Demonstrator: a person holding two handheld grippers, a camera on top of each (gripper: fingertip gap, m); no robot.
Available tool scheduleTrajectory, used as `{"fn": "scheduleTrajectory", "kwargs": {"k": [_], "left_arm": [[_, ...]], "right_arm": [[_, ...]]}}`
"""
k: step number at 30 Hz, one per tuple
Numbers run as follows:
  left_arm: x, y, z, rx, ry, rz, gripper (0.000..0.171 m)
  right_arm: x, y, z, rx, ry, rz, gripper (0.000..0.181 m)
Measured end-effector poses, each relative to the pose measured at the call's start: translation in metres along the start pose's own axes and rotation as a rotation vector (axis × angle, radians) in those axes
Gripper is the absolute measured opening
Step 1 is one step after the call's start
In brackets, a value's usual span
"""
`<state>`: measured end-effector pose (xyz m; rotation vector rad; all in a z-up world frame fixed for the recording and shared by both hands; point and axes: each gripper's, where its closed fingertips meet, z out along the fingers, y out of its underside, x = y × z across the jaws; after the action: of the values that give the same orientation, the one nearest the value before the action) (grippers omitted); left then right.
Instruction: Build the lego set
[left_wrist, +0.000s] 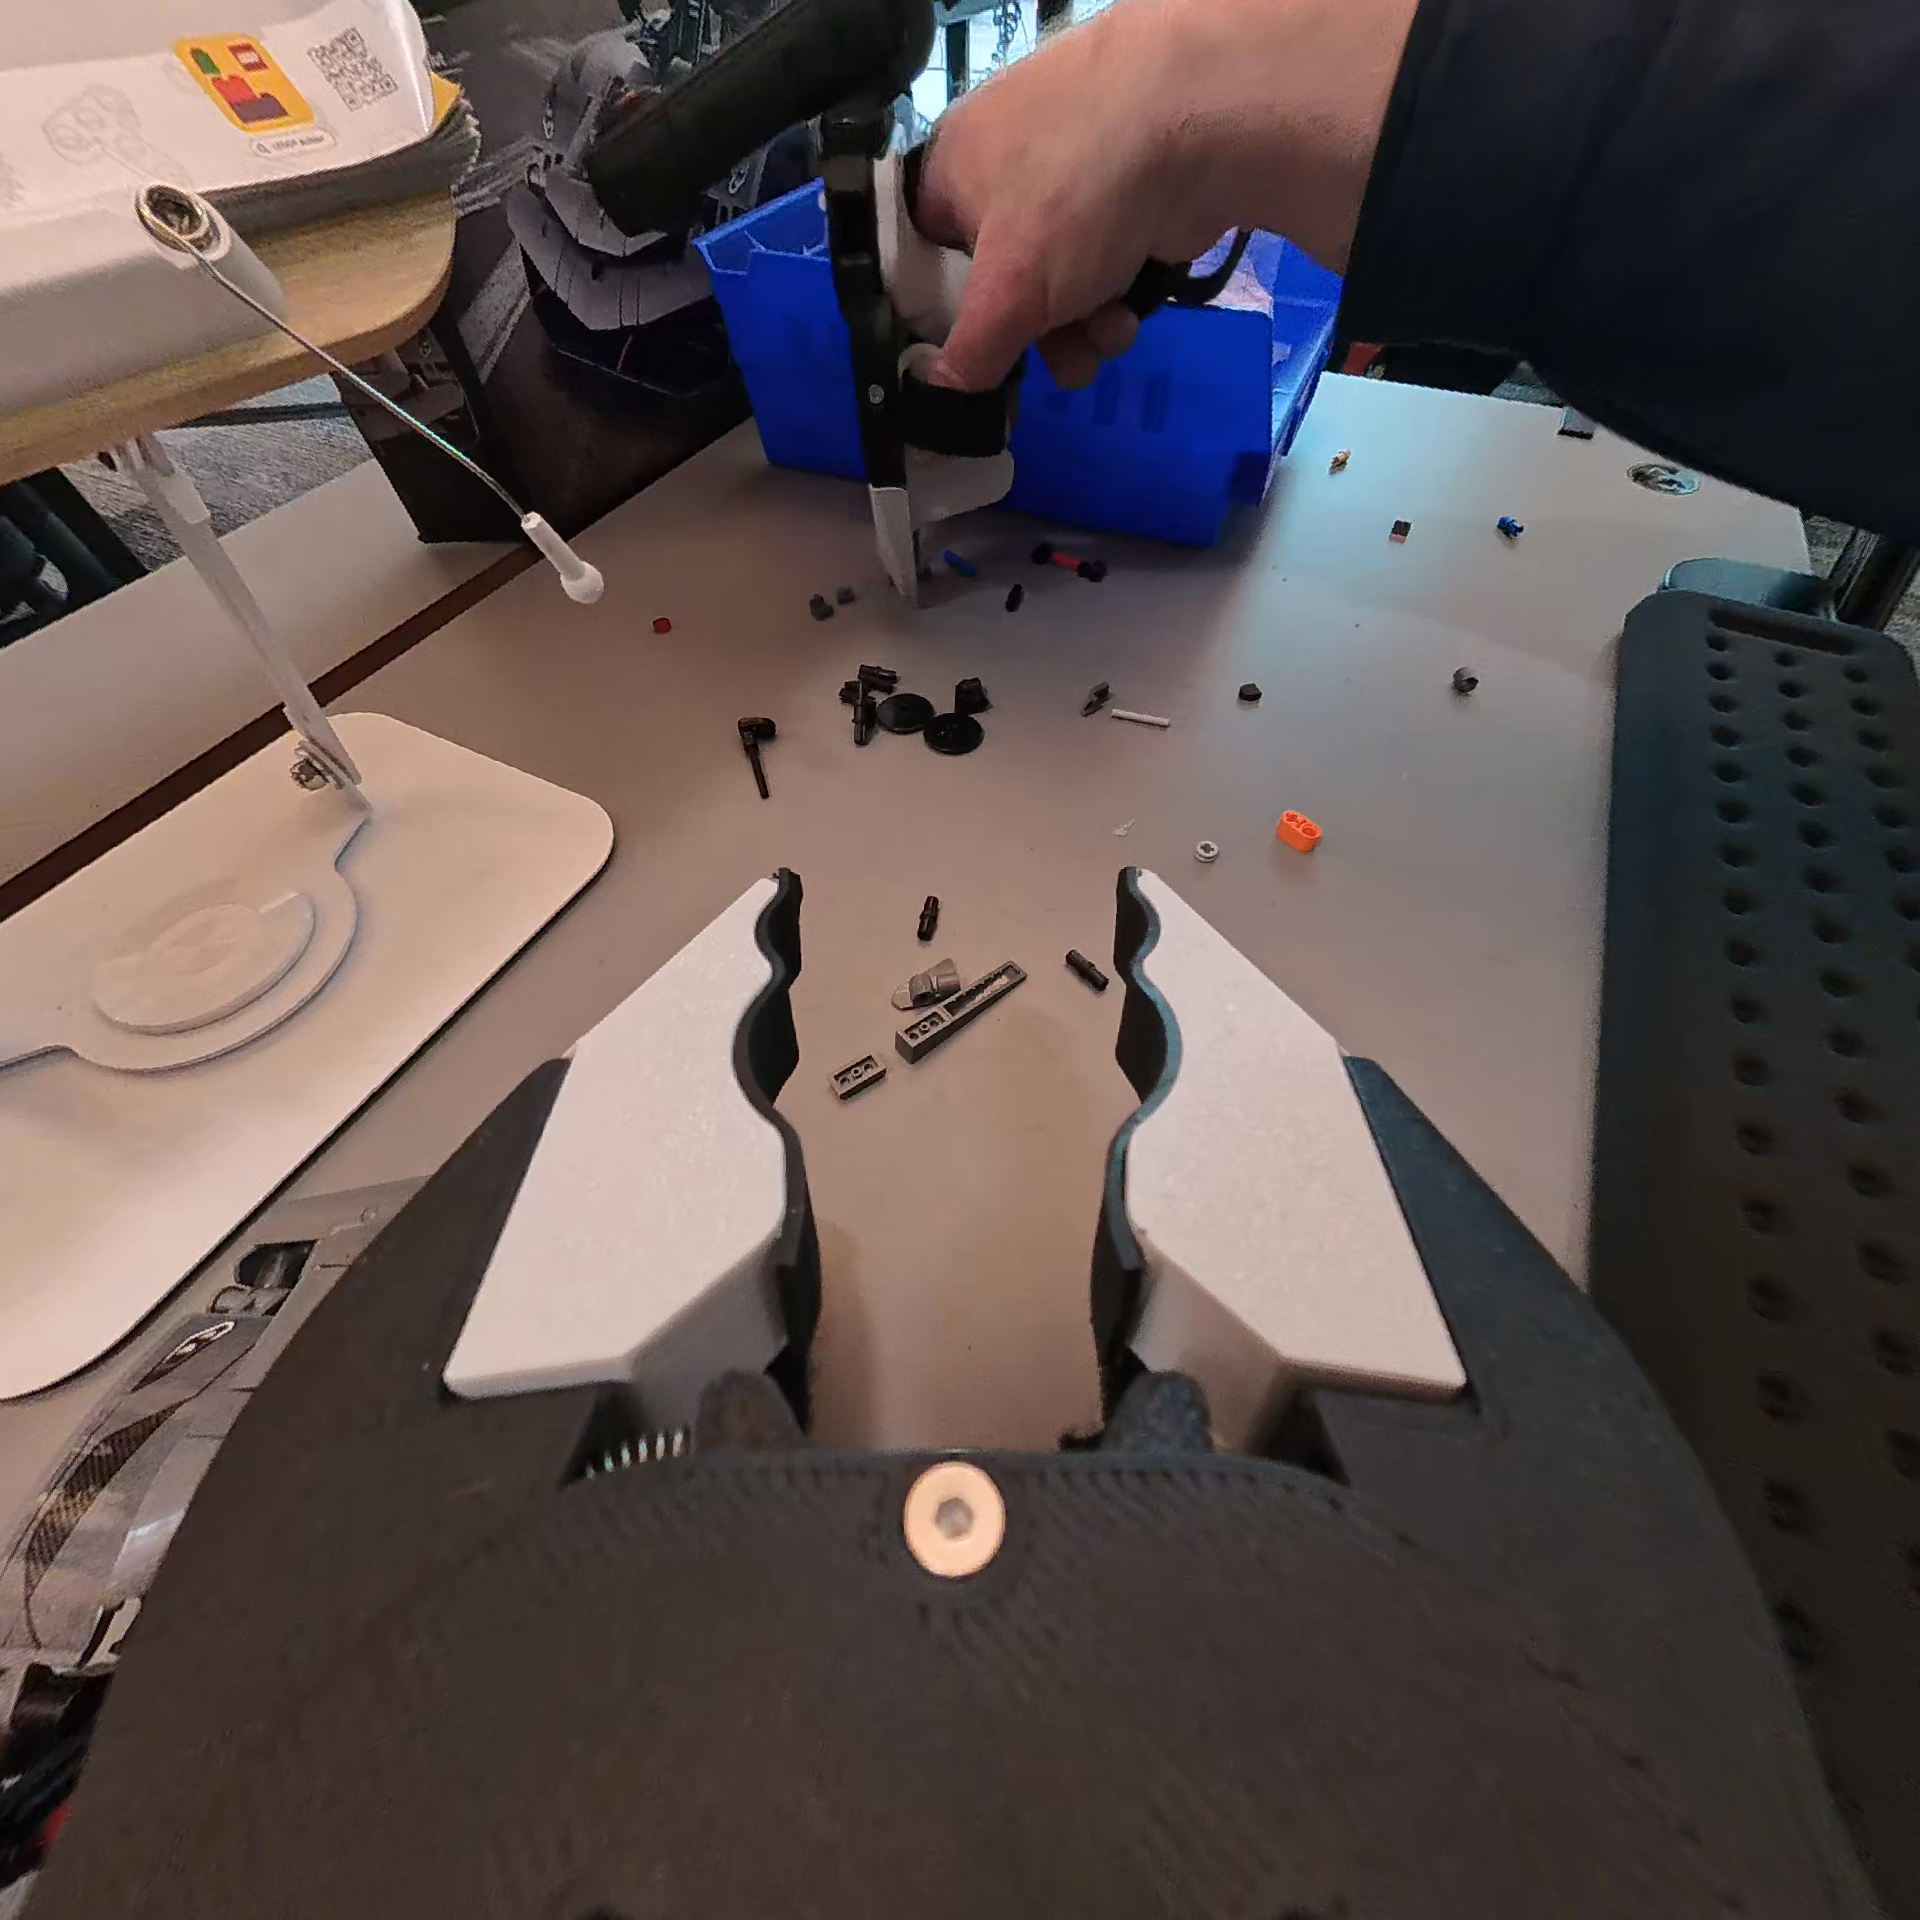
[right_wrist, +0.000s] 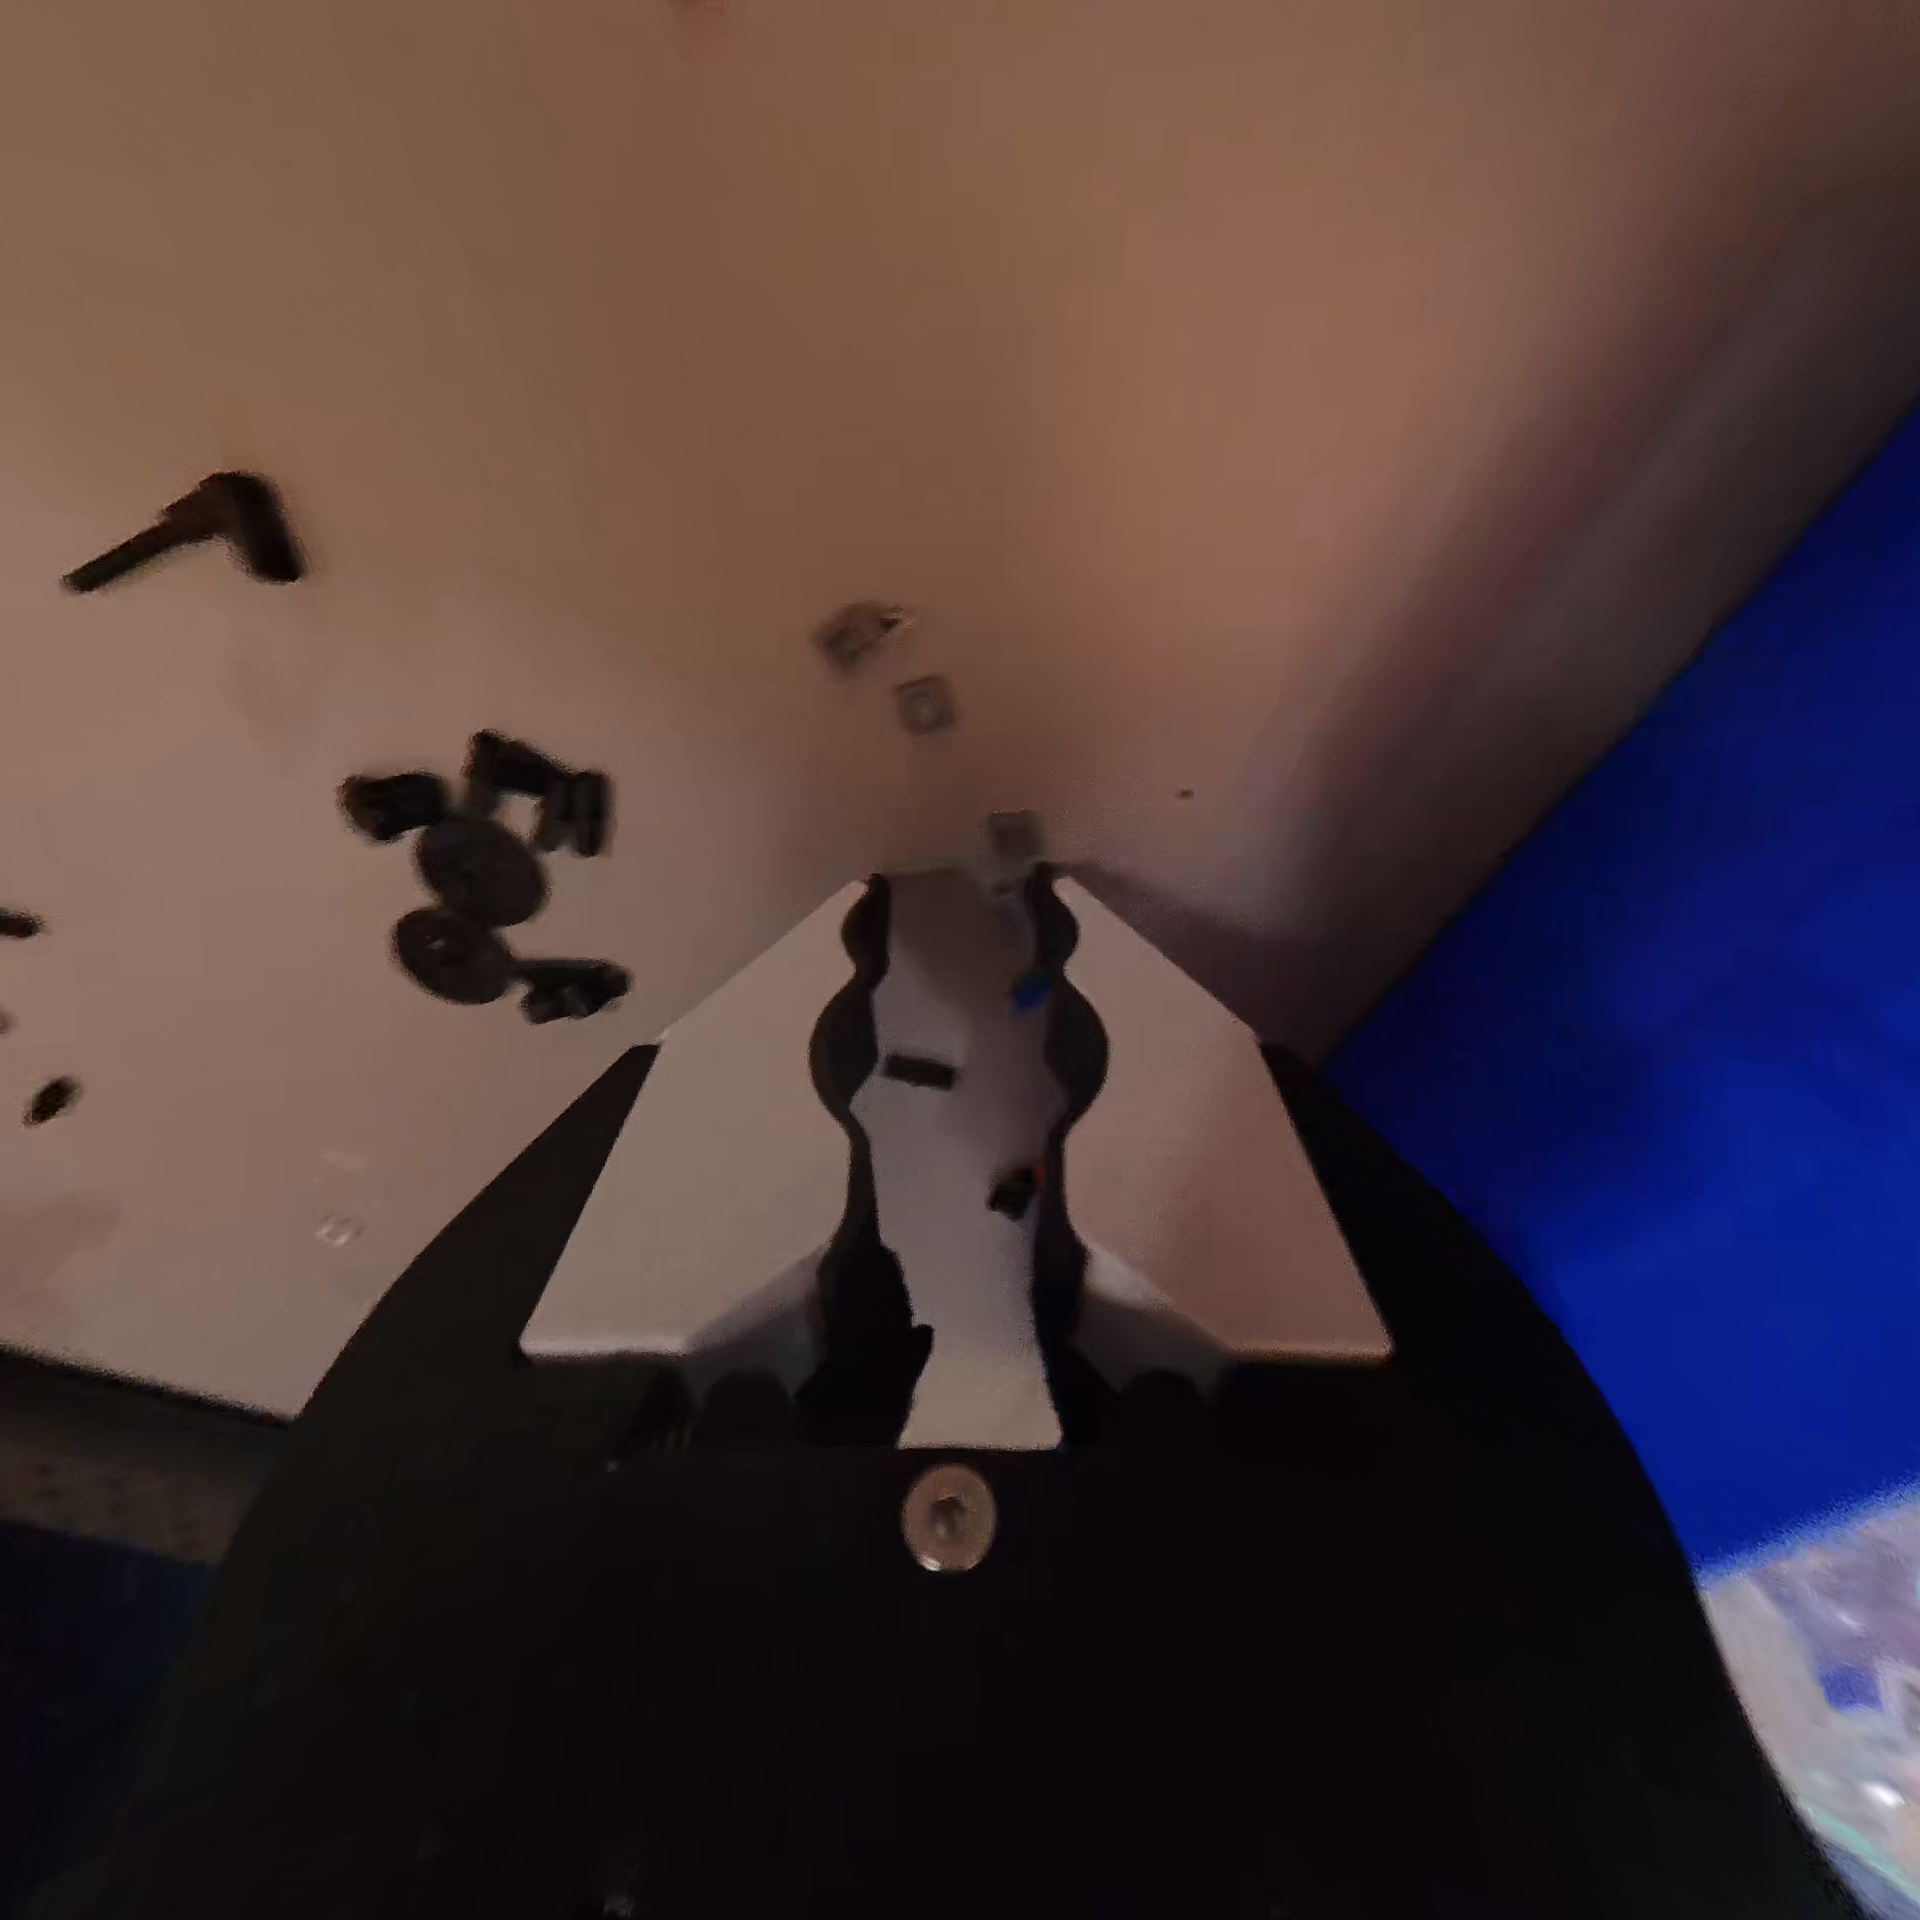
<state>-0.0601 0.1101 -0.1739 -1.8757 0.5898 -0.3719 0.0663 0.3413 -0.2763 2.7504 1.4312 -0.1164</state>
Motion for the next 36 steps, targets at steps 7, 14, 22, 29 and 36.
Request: {"fn": "scheduleTrajectory", "kwargs": {"k": [7,14,22,29,36], "left_arm": [[0.001,0.0,0.001,-0.002,0.003,0.0,0.058],[-0.002,0.001,-0.001,-0.001,-0.004,-0.011,0.058],[-0.003,0.002,0.0,-0.004,-0.005,-0.01,0.058],[-0.004,-0.002,-0.002,0.01,-0.005,-0.015,0.057],[-0.005,0.001,-0.002,0.004,-0.011,-0.014,0.058]], "right_arm": [[-0.013,0.004,0.003,0.011,0.023,-0.077,0.004],[-0.011,-0.015,-0.005,0.132,0.008,-0.026,0.021],[0.006,-0.027,0.001,0.128,0.077,-0.017,0.023],[-0.042,-0.003,0.005,0.047,-0.1,-0.129,0.0],[-0.01,-0.043,-0.014,0.208,0.004,-0.058,0.037]]}}
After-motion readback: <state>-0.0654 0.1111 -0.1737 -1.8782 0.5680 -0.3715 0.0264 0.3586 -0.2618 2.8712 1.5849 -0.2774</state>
